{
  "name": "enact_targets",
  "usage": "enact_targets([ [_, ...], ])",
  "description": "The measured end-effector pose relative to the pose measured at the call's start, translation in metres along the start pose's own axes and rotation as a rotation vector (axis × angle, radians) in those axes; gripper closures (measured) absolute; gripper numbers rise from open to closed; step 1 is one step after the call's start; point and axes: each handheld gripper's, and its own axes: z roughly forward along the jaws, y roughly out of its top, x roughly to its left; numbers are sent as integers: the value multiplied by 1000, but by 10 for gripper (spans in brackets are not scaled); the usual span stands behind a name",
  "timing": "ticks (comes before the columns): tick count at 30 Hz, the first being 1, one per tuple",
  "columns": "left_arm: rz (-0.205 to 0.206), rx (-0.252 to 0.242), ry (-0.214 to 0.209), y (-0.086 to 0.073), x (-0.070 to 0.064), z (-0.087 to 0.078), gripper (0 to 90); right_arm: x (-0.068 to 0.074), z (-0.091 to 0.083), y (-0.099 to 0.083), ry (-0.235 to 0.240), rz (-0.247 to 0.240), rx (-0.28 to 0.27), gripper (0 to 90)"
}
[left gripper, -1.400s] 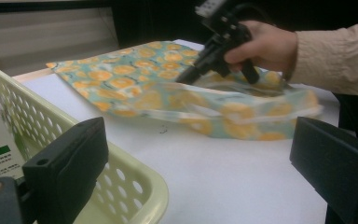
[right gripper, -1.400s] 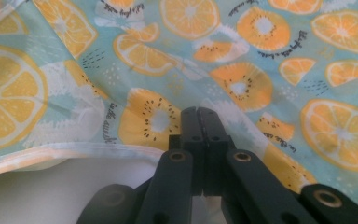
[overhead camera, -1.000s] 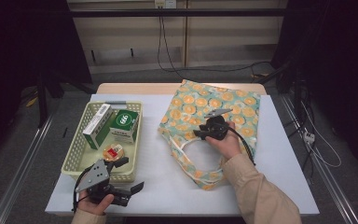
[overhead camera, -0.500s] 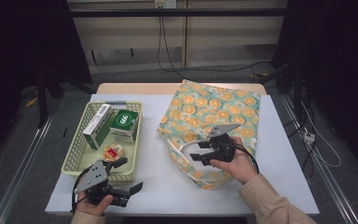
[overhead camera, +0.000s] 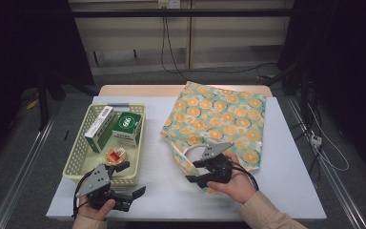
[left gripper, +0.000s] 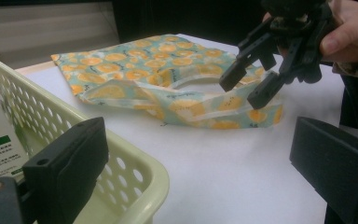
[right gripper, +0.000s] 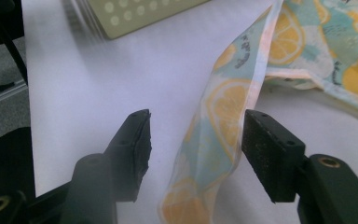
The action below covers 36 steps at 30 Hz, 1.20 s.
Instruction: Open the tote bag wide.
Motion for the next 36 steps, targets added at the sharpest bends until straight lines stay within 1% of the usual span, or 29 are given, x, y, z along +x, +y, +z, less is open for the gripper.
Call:
enact_targets([
  [1,-2,2,1,0,0,0,41,1,5,-4,-10,-7,19,435],
  [2,6,4,2,0,0,0,41,0,7,-5,-7,-7,22,466],
  [4,5,3,2,0,0,0,41,-1,8,-8,8,-4,20,588],
  [5,2,1,1,0,0,0,41,-2,8,-9,7,-6,23,642],
  [6,-9,-2,1,-1,0,0,41,-4,6,-9,6,-5,20,710],
  [7,-9,-2,1,-1,0,0,41,-6,4,-8,13,2,15,778],
  [8,-11,-2,0,-1,0,0,41,-8,1,-8,14,8,5,803],
  [9,-6,3,0,-1,0,0,41,-8,1,-8,14,8,5,803],
  [10,-10,-1,2,-1,0,0,41,-15,-5,-5,11,28,-18,872],
  [11,-6,2,2,-1,1,-1,41,-18,-8,-4,11,35,-25,881],
  [14,-8,-1,2,-1,1,-1,41,-34,-18,1,4,72,-48,873],
  [15,-8,0,2,-1,1,0,41,-40,-21,3,-4,85,-62,889],
  [17,-5,1,-1,-1,2,0,41,-51,-27,5,-25,92,-63,900],
  [18,-3,3,0,-1,2,0,41,-60,-30,7,-40,103,-74,900],
  [19,-3,3,0,-1,2,0,41,-68,-32,8,-41,118,-84,900],
  [20,-6,1,-1,-1,2,0,41,-68,-32,8,-41,118,-84,900],
  [21,-1,5,-2,-1,2,1,41,-87,-36,8,-51,149,-115,900],
  [23,-7,5,-4,-1,2,1,41,-107,-38,6,-83,184,-131,900],
  [24,-7,5,-5,-1,2,1,41,-107,-38,6,-83,184,-131,900],
  [25,-5,4,-6,-1,3,1,41,-125,-39,3,-104,228,-141,900],
  [26,-8,0,-5,-1,2,1,41,-125,-39,3,-104,228,-141,900],
  [27,-9,-1,-6,-1,2,1,41,-140,-39,-2,-127,256,-137,900],
  [29,-7,-2,-4,-1,2,1,41,-152,-37,-7,-133,294,-156,900],
  [31,-11,0,-8,-1,2,1,41,-162,-34,-11,-161,317,-146,900],
  [32,-6,1,-6,-2,2,1,41,-162,-34,-11,-161,317,-146,900],
  [33,-9,4,-11,-2,1,2,41,-170,-31,-13,-166,332,-156,900],
  [34,-3,5,-11,-1,1,2,41,-170,-31,-13,-166,332,-156,900],
  [35,-2,5,-12,-1,1,2,41,-176,-28,-15,-180,340,-148,900],
  [36,-7,5,-13,-1,0,2,41,-181,-27,-17,-186,355,-154,900],
])
